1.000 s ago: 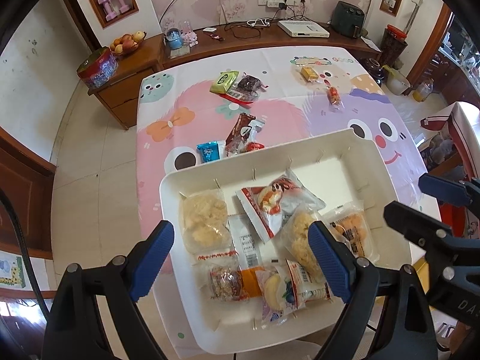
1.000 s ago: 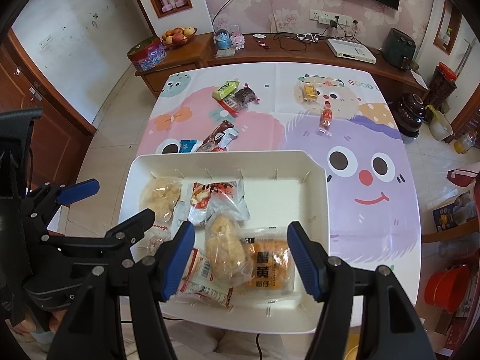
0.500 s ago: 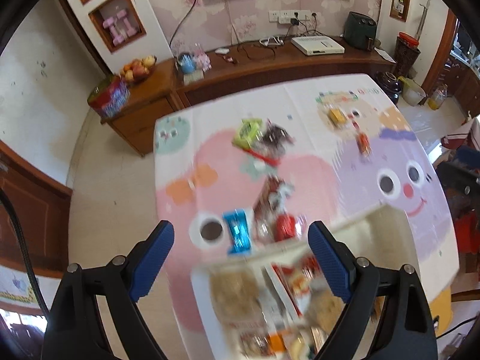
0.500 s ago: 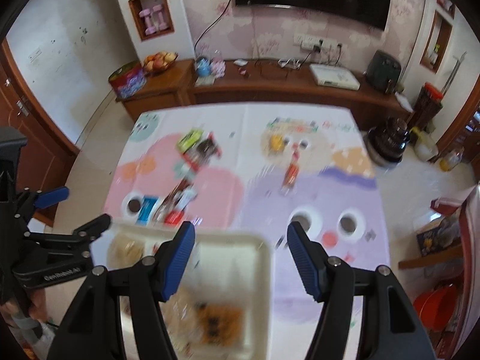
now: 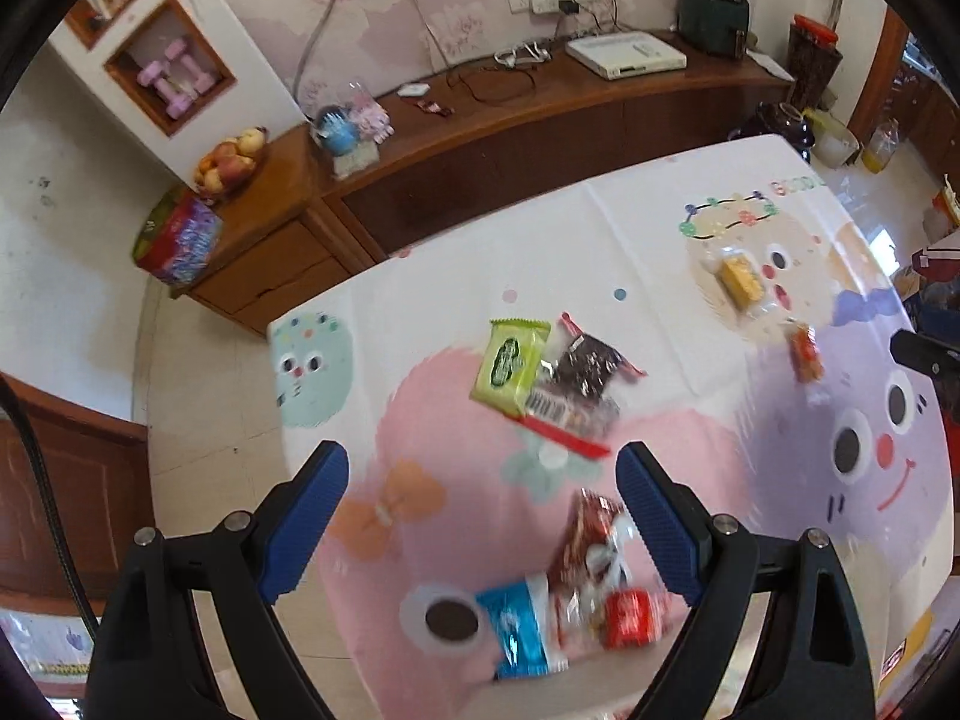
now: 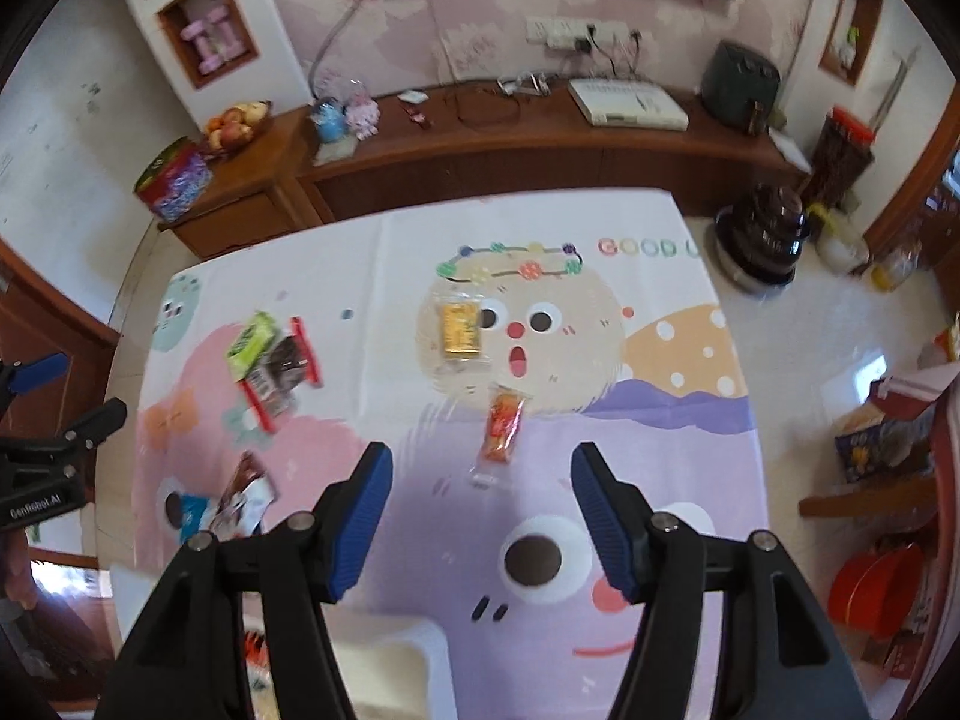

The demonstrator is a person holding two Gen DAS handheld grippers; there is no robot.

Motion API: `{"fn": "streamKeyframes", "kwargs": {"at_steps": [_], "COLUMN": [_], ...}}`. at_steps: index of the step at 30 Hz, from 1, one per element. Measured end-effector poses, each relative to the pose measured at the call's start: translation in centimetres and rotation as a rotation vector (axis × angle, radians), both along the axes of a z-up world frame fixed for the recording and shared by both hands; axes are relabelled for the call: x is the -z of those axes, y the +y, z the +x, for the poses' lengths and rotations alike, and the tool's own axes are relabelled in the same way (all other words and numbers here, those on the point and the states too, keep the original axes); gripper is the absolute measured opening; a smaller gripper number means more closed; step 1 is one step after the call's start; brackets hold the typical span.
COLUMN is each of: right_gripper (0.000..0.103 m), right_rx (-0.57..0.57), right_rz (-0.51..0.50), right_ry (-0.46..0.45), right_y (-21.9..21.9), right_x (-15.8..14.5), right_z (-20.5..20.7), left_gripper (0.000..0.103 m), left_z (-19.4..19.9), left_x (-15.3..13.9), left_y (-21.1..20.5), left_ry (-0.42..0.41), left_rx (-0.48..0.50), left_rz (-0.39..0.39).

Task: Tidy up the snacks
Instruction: 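Move both open grippers back toward the remaining snacks, then grasp an orange candy stick with the right gripper while the left grasps the green-wrapped cake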

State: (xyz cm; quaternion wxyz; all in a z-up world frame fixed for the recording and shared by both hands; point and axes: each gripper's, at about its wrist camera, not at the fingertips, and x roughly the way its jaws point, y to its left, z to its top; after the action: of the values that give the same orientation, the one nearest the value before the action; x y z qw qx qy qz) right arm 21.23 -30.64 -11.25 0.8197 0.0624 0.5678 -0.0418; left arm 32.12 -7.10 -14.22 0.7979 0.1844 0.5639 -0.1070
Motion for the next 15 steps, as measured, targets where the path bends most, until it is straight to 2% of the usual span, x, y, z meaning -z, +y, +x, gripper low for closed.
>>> {"fn": "streamKeyframes", "kwargs": {"at_steps": [7,12,15], "right_gripper": [0.060,0.060,0.060], "right_rx": [0.055,0.109,0.109], "right_rz": [0.073,0.161,0.166], "right_ry": [0.098,0.157,0.184], "right_y": [-2.9,-4.4,-4.2], "right_x": [5.8,8.9,10.0], "right_z": [3.4,5.1,5.8], "left_gripper": [0.090,0.090,0.090], "left_z": [6.4,9.0,9.6], "left_x": [6.2,9.2,10.7], "left_y": [-0.1,0.3,-0.1], "left_ry": [0.145,0.214,0.230], "left_rx": [-0.047,-0.093,-0.083], "left_rz": [-0.003,-0.003,0.024]}}
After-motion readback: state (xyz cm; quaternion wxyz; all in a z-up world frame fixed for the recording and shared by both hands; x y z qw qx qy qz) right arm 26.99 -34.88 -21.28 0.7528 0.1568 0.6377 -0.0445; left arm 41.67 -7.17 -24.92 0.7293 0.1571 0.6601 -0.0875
